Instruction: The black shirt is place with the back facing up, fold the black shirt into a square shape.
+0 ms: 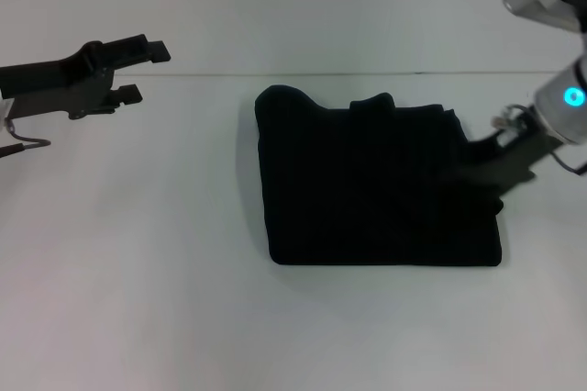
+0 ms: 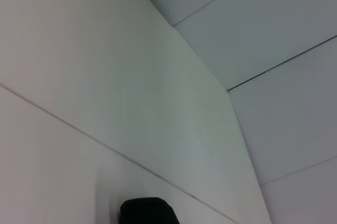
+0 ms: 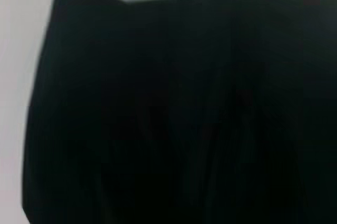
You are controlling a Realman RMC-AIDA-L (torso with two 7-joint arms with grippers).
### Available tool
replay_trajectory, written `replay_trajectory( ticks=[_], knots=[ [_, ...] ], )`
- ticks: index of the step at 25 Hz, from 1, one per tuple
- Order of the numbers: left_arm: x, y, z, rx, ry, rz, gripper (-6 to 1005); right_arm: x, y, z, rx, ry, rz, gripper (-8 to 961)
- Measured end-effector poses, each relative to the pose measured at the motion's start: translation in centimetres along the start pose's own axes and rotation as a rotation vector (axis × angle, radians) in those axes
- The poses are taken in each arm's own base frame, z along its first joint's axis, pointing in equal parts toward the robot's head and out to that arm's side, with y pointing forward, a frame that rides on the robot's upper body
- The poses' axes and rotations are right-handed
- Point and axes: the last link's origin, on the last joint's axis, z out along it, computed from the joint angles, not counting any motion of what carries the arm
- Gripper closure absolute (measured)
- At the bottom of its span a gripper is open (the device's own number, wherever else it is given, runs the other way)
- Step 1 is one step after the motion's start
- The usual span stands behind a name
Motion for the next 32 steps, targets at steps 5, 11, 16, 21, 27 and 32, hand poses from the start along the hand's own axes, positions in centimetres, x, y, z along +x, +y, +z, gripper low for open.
replay_trajectory(
  ticks=[5, 11, 16, 21, 27, 32],
  knots=[
    [0.2, 0.2, 0.2, -0.001, 0.003, 0.006, 67, 0.6, -1.5, -0.9, 0.007, 0.008, 0.023, 160],
    [0.0, 0.1, 0.4, -0.006, -0.004, 0.005, 66, -0.1, -1.9, -1.3, -0.044, -0.076, 0.062, 160],
    [-0.1, 0.1, 0.4, -0.009, -0.003, 0.002, 67, -0.5, -0.7, -0.9, -0.105, -0.1, 0.051, 161],
    [-0.1, 0.2, 0.5, -0.013, -0.002, 0.003, 67, -0.8, -0.2, -0.8, -0.116, -0.114, 0.055, 161],
    [0.0, 0.2, 0.4, -0.014, 0.002, 0.001, 66, -0.1, 0.0, 0.0, -0.11, -0.066, 0.052, 161],
    [0.0, 0.2, 0.4, -0.012, 0.005, 0.002, 67, 0.3, -0.3, 0.2, -0.102, -0.048, 0.057, 162]
  ],
)
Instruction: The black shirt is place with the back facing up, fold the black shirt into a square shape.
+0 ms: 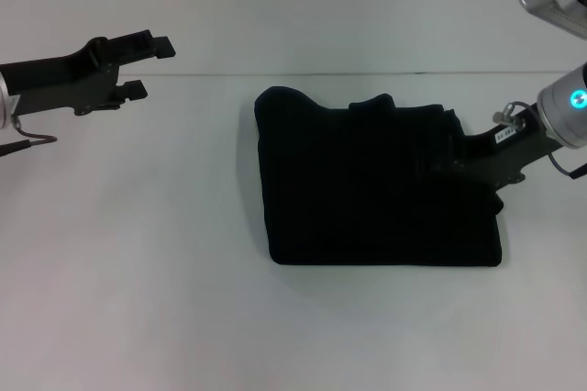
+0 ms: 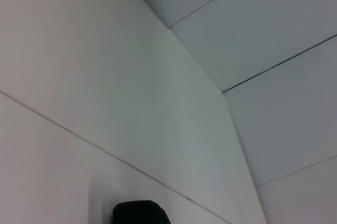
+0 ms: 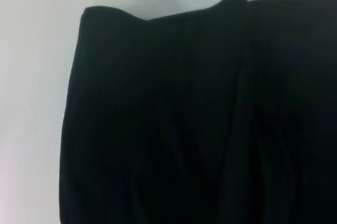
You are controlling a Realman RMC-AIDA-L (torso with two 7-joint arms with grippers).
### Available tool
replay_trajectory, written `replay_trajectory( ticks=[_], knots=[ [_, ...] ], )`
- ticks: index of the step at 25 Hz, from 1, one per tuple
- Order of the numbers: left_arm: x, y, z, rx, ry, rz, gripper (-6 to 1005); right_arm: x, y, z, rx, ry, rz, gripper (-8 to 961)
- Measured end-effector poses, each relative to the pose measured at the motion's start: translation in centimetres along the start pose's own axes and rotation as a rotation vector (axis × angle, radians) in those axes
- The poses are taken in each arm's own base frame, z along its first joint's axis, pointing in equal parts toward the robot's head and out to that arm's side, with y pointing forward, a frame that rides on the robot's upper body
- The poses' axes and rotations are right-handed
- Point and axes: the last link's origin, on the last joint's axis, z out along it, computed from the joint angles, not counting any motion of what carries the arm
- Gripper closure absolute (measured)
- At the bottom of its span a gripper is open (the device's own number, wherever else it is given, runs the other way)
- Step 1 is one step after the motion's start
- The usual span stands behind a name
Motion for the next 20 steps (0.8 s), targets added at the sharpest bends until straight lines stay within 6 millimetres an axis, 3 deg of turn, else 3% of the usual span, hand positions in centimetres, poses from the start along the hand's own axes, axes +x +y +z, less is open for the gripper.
replay_trajectory(
  ticks=[10, 20],
  knots=[
    [0.0, 0.0, 0.0, 0.0, 0.002, -0.001, 66, 1.8, 0.6, -0.3, -0.129, 0.085, -0.021, 162],
    [0.2, 0.1, -0.1, -0.015, 0.018, -0.006, 67, 3.8, -2.6, -1.9, -0.108, 0.155, 0.053, 163]
  ],
)
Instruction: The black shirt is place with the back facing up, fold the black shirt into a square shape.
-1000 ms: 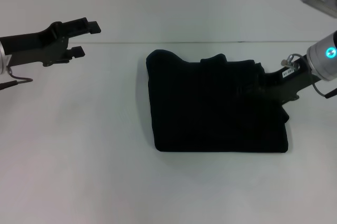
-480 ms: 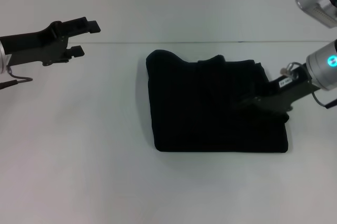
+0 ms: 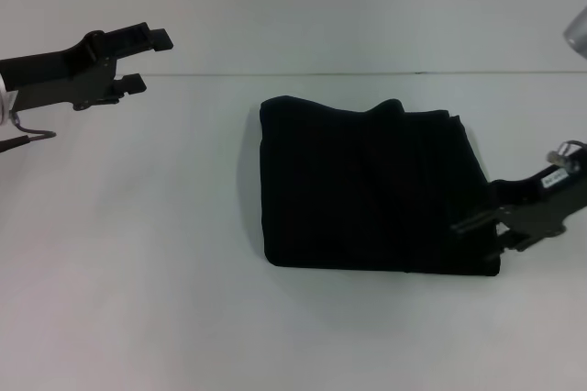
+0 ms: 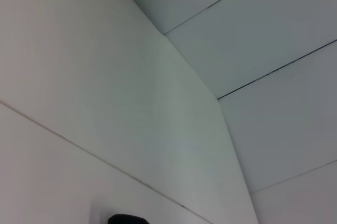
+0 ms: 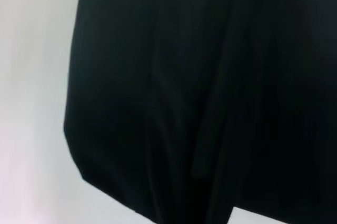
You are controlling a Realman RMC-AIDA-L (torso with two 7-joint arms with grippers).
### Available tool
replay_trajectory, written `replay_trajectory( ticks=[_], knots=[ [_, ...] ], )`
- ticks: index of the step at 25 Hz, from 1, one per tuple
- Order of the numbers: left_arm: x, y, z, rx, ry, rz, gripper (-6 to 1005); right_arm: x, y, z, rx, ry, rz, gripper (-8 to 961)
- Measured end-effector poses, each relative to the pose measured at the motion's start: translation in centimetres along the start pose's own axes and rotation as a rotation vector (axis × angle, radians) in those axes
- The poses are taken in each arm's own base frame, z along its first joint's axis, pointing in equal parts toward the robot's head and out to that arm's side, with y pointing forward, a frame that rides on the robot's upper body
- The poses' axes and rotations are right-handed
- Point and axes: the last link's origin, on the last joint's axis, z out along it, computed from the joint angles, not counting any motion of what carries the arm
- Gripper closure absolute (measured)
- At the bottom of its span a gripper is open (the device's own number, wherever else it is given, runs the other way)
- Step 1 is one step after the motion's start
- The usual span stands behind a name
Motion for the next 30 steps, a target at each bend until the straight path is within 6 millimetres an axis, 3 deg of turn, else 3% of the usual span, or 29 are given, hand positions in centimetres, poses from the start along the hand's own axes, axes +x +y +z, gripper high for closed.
replay_trajectory(
  ticks=[13, 18, 30],
  knots=[
    [0.0, -0.1, -0.1, 0.003, 0.004, -0.002, 67, -0.7, -0.8, -0.8, -0.066, -0.121, 0.035, 165],
    [0.0, -0.1, -0.1, -0.001, 0.007, -0.003, 67, -1.1, -1.2, -1.9, -0.108, -0.186, 0.066, 165],
    [0.4, 0.0, -0.2, -0.016, 0.031, -0.012, 66, -2.2, 0.5, -0.5, -0.042, -0.171, 0.0, 167]
  ],
)
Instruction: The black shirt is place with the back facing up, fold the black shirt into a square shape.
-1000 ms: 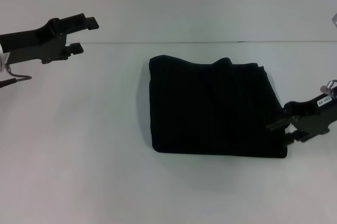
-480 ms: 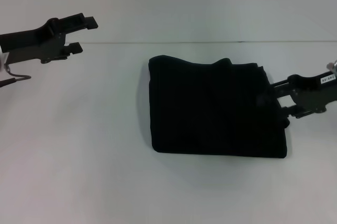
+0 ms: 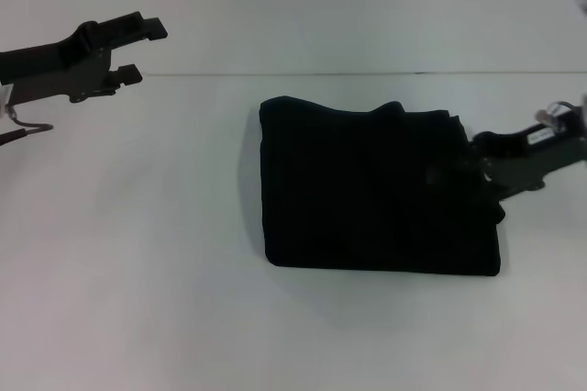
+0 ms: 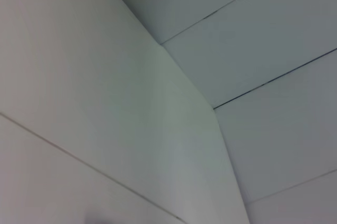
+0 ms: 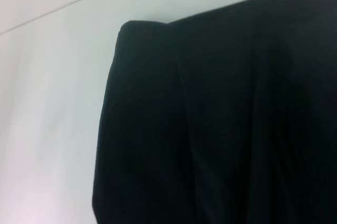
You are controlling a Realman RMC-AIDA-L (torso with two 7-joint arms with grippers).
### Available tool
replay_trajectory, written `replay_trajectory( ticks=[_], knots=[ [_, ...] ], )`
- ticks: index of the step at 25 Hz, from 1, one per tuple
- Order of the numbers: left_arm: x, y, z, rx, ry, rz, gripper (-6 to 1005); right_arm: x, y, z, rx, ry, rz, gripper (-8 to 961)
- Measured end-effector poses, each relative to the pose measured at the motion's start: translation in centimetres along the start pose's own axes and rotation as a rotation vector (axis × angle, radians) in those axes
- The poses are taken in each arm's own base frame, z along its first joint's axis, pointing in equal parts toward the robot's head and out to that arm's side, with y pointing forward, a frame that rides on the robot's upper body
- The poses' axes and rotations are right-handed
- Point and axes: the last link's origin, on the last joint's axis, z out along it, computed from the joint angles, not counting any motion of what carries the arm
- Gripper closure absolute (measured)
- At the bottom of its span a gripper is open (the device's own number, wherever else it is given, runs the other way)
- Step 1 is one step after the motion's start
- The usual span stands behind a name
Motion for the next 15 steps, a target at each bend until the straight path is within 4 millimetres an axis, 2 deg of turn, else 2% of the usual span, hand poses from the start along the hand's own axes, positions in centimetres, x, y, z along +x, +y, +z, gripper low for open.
replay_trajectory(
  ticks=[4, 5, 8, 15],
  knots=[
    [0.0, 0.0, 0.0, -0.006, 0.004, 0.004, 66, -0.9, 2.0, 1.5, 0.059, 0.016, -0.065, 167],
    [0.0, 0.0, 0.1, -0.007, 0.003, 0.004, 66, -1.0, 3.0, 2.5, 0.109, 0.045, -0.106, 167],
    [-0.1, 0.0, 0.0, -0.008, 0.003, 0.003, 66, -1.1, 3.7, 3.1, 0.15, 0.07, -0.139, 168],
    [-0.2, 0.1, 0.1, -0.025, 0.013, -0.006, 66, -1.2, 3.4, 3.1, 0.289, 0.102, -0.142, 168]
  ],
)
